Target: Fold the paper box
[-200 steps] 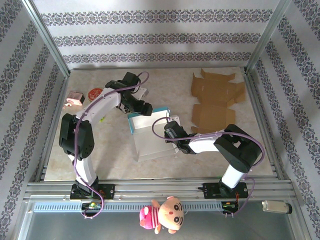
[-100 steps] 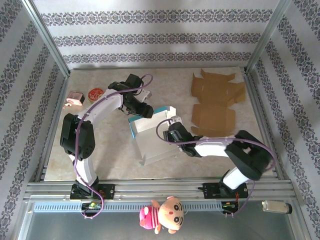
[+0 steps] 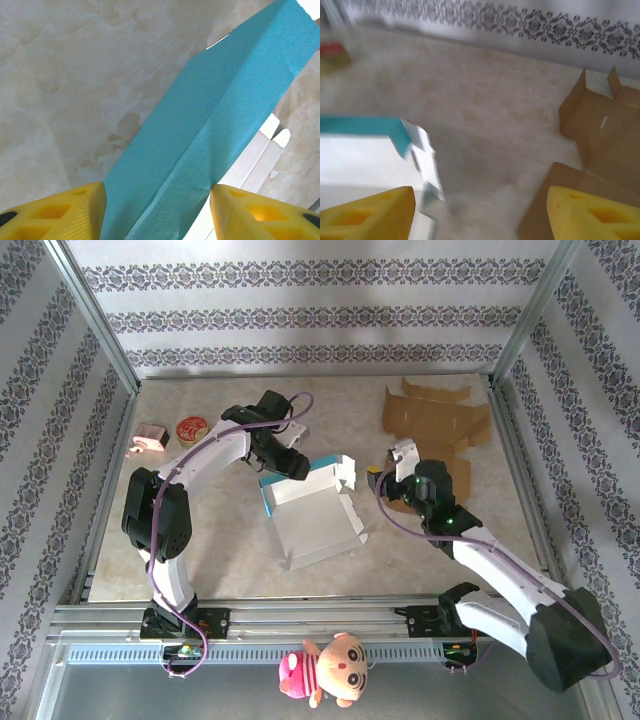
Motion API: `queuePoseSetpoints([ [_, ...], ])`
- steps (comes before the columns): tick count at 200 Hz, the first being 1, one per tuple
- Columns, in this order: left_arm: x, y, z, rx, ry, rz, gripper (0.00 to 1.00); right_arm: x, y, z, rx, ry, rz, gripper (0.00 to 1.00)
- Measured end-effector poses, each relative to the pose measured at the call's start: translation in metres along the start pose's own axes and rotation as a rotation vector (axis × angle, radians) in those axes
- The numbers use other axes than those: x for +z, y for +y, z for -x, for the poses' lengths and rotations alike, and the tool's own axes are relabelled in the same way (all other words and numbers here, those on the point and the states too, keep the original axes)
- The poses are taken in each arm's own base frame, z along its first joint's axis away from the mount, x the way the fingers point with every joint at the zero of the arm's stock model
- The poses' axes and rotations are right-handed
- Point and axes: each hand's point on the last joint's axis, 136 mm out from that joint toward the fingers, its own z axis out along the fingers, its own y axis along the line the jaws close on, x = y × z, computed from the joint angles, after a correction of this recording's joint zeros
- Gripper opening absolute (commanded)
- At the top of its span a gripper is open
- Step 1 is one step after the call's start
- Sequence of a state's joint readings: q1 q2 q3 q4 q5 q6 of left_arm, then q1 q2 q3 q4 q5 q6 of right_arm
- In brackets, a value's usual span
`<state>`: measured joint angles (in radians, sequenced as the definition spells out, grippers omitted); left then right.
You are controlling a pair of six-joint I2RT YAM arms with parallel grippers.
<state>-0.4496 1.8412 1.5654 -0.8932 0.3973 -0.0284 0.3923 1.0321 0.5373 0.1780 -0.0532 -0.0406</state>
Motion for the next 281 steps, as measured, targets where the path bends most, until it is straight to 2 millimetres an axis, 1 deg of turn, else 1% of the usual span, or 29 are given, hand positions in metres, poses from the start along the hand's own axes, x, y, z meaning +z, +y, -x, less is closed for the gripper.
queuePoseSetpoints([
  [16, 0.0, -0.001, 0.0, 0.004, 0.001, 0.002, 0.57, 0.012, -0.012, -0.006, -0.085, 0.067, 0.045, 0.64],
  [47, 0.001, -0.004, -0.001, 0.014, 0.003, 0.004, 0.57, 0.032, -0.035, -0.005, -0.262, 0.104, 0.123, 0.59],
  [68, 0.002, -0.004, -0.001, 0.017, 0.004, 0.005, 0.57, 0.05, -0.034, -0.008, -0.411, 0.126, 0.201, 0.56],
  [87, 0.002, -0.004, -0.001, 0.017, 0.004, 0.006, 0.56, 0.066, -0.032, -0.013, -0.507, 0.145, 0.263, 0.55],
  [114, 0.002, -0.004, -0.001, 0.018, 0.004, 0.009, 0.56, 0.088, -0.018, -0.023, -0.624, 0.164, 0.363, 0.52],
  [140, 0.002, -0.004, -0.001, 0.022, 0.004, 0.01, 0.56, 0.106, 0.006, -0.035, -0.716, 0.179, 0.462, 0.46],
  [161, 0.002, -0.002, -0.001, 0.032, 0.005, 0.021, 0.56, 0.114, 0.026, -0.045, -0.776, 0.184, 0.535, 0.45],
  [173, 0.004, 0.001, -0.001, 0.036, 0.011, 0.032, 0.56, 0.116, 0.037, -0.048, -0.801, 0.178, 0.577, 0.44],
  [193, 0.006, 0.002, -0.002, 0.04, 0.016, 0.036, 0.56, 0.113, 0.053, -0.051, -0.833, 0.159, 0.638, 0.44],
  [219, 0.006, 0.003, -0.002, 0.048, 0.017, 0.039, 0.56, 0.11, 0.067, -0.053, -0.85, 0.138, 0.693, 0.45],
  [243, 0.006, 0.003, -0.002, 0.057, 0.017, 0.04, 0.56, 0.11, 0.069, -0.055, -0.857, 0.135, 0.709, 0.46],
  [266, 0.006, 0.004, -0.004, 0.058, 0.024, 0.046, 0.56, 0.109, 0.072, -0.053, -0.853, 0.143, 0.719, 0.51],
  [281, 0.006, 0.004, -0.004, 0.058, 0.025, 0.047, 0.56, 0.107, 0.072, -0.053, -0.829, 0.165, 0.726, 0.53],
])
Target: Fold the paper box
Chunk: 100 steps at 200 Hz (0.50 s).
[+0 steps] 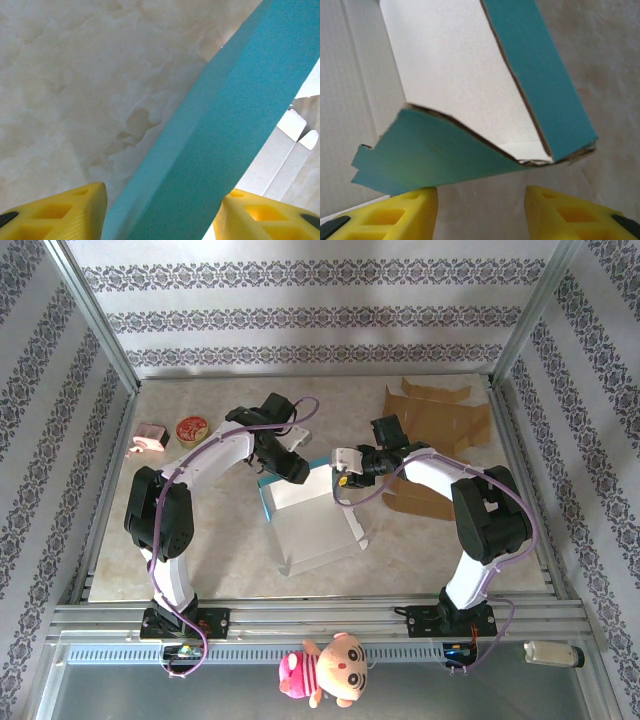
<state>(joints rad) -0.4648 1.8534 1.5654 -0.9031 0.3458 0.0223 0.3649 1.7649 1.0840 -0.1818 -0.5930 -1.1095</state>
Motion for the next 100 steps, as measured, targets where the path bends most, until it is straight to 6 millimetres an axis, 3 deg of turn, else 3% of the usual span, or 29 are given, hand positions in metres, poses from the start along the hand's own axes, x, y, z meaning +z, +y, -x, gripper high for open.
queuePoseSetpoints([
  [64, 0.001, 0.001, -0.002, -0.002, 0.005, 0.003, 0.56, -0.005, 0.023, 0.009, 0.21, 0.031, 0.112, 0.52],
  [100, 0.004, 0.001, -0.005, -0.006, 0.015, 0.003, 0.55, -0.019, 0.033, 0.017, 0.342, 0.048, 0.136, 0.52],
])
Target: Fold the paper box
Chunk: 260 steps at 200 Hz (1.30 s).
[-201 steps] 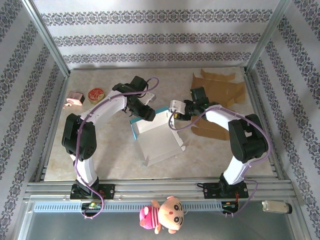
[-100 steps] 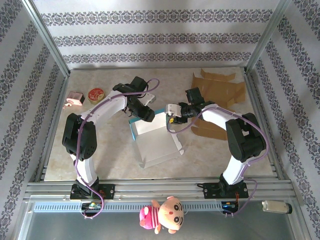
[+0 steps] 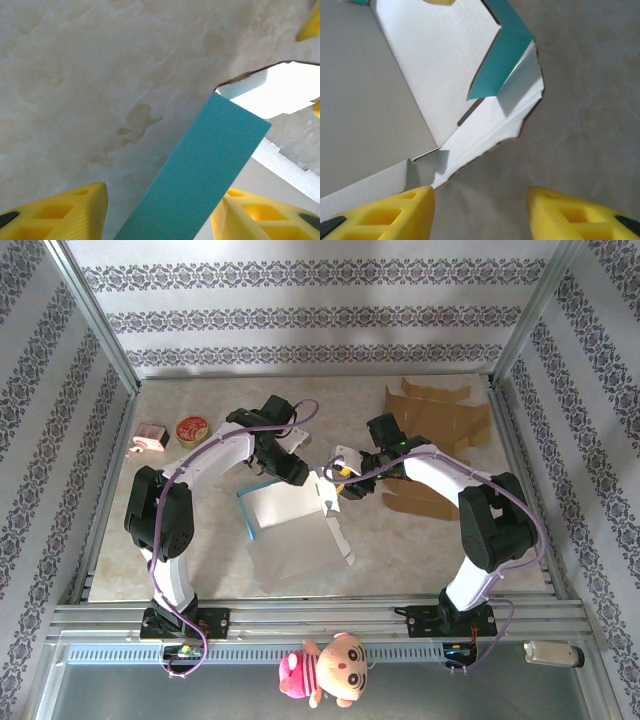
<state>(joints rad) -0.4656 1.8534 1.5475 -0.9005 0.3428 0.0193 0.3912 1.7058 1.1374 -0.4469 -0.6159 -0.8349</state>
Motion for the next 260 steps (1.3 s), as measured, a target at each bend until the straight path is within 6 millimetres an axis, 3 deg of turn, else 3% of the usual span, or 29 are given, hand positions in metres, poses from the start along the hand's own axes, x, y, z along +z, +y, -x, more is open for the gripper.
queuePoseSetpoints([
  [46, 0.0, 0.0, 0.001, 0.0, -0.004, 0.0, 0.54, 0.008, 0.011, 0.006, 0.088, 0.024, 0.01, 0.49],
  [83, 0.006, -0.001, -0.004, -0.011, 0.005, -0.015, 0.53, 0.015, 0.016, 0.007, 0.107, 0.037, 0.048, 0.56],
  [117, 0.015, 0.006, -0.018, -0.019, 0.044, 0.014, 0.77, 0.001, 0.009, 0.008, 0.2, -0.023, 0.074, 0.56],
  [135, 0.015, 0.012, -0.024, -0.009, 0.056, 0.05, 0.79, -0.008, 0.003, 0.01, 0.278, -0.067, 0.058, 0.57],
  [167, 0.011, 0.019, -0.029, -0.004, 0.056, 0.092, 0.7, -0.013, 0.002, 0.009, 0.423, -0.09, 0.005, 0.58],
  [224, 0.016, 0.009, -0.044, 0.017, 0.109, 0.024, 0.33, -0.012, -0.019, -0.002, 0.708, -0.073, -0.098, 0.57],
  [260, 0.015, 0.005, -0.051, 0.019, 0.133, 0.001, 0.25, -0.007, -0.024, -0.019, 0.802, -0.055, -0.157, 0.58],
])
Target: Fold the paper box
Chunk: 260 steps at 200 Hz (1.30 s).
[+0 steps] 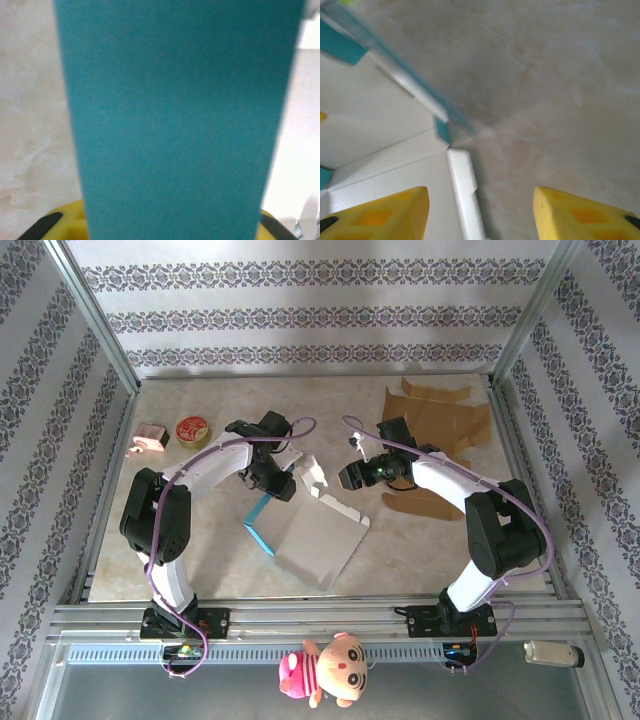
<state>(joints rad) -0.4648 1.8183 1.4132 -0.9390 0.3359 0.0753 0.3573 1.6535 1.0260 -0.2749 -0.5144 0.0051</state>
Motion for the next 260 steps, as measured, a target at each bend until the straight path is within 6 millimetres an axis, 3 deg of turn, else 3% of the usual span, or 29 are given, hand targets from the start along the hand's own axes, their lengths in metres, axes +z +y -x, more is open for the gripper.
queuePoseSetpoints([
  [22, -0.001, 0.001, -0.004, 0.008, 0.017, 0.008, 0.21, 0.001, -0.007, -0.002, 0.01, -0.005, -0.037, 0.58],
  [59, -0.013, 0.002, 0.004, 0.061, 0.0, 0.031, 0.18, 0.0, -0.007, 0.011, -0.071, -0.053, -0.042, 0.58],
  [117, -0.024, -0.001, 0.008, 0.215, -0.036, 0.037, 0.13, 0.007, 0.035, 0.046, -0.349, -0.192, 0.061, 0.48],
  [173, -0.032, -0.001, 0.001, 0.33, -0.047, 0.056, 0.09, 0.01, 0.044, 0.049, -0.433, -0.216, 0.12, 0.47],
  [230, -0.031, 0.001, 0.001, 0.356, -0.042, 0.07, 0.09, -0.021, 0.017, 0.06, -0.385, -0.296, 0.11, 0.47],
  [260, -0.031, 0.001, 0.001, 0.356, -0.043, 0.069, 0.09, -0.005, 0.025, 0.056, -0.399, -0.266, 0.106, 0.45],
])
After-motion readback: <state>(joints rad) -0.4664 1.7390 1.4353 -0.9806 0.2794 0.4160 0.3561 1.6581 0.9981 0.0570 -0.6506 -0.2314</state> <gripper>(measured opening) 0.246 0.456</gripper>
